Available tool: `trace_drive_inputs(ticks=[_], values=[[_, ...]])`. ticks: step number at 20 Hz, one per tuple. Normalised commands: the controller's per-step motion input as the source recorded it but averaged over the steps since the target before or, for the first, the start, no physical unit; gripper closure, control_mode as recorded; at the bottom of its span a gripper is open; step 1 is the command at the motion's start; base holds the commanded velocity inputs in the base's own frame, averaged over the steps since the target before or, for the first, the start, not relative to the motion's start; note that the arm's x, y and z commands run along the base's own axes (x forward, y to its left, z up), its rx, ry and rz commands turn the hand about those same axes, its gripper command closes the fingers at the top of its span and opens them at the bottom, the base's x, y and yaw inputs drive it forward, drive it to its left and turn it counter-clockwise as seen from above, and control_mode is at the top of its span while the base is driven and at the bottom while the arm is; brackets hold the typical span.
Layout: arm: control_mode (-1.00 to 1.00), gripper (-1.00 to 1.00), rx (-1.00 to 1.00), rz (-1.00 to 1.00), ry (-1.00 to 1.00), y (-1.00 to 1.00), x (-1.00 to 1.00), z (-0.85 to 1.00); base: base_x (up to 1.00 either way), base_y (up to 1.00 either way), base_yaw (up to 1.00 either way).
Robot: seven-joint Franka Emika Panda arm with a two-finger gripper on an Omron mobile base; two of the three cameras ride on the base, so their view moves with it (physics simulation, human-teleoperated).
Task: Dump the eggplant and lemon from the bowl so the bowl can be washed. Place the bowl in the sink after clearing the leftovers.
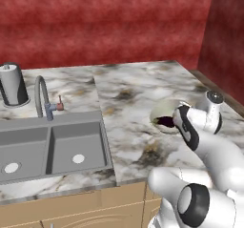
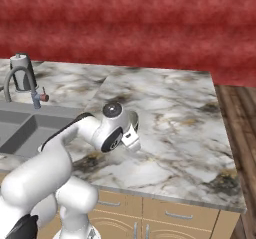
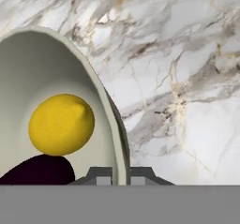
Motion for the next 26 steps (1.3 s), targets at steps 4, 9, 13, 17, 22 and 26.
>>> trace_drive_inputs(ticks=[4, 9, 13, 17, 22, 26], values=[[-1.00, 1.00, -0.05, -0.31, 0.13, -0.42, 0.03, 0.33, 0.00, 0.00, 0.00], [-1.00, 1.00, -0.07, -0.27, 0.23, -0.33, 0.10, 0.24, 0.00, 0.00, 0.00], [-1.00, 1.00, -0.15, -0.25, 0.29, -0.14, 0.21, 0.04, 0.00, 0.00, 0.00], [-1.00, 1.00, -0.25, -0.09, 0.16, 0.02, 0.00, -0.12, 0.00, 0.00, 0.00], [-1.00, 1.00, -0.33, 0.00, 0.05, 0.16, 0.00, -0.20, 0.00, 0.00, 0.00], [-1.00, 1.00, -0.25, 0.00, 0.07, 0.05, 0.00, -0.05, 0.00, 0.00, 0.00]])
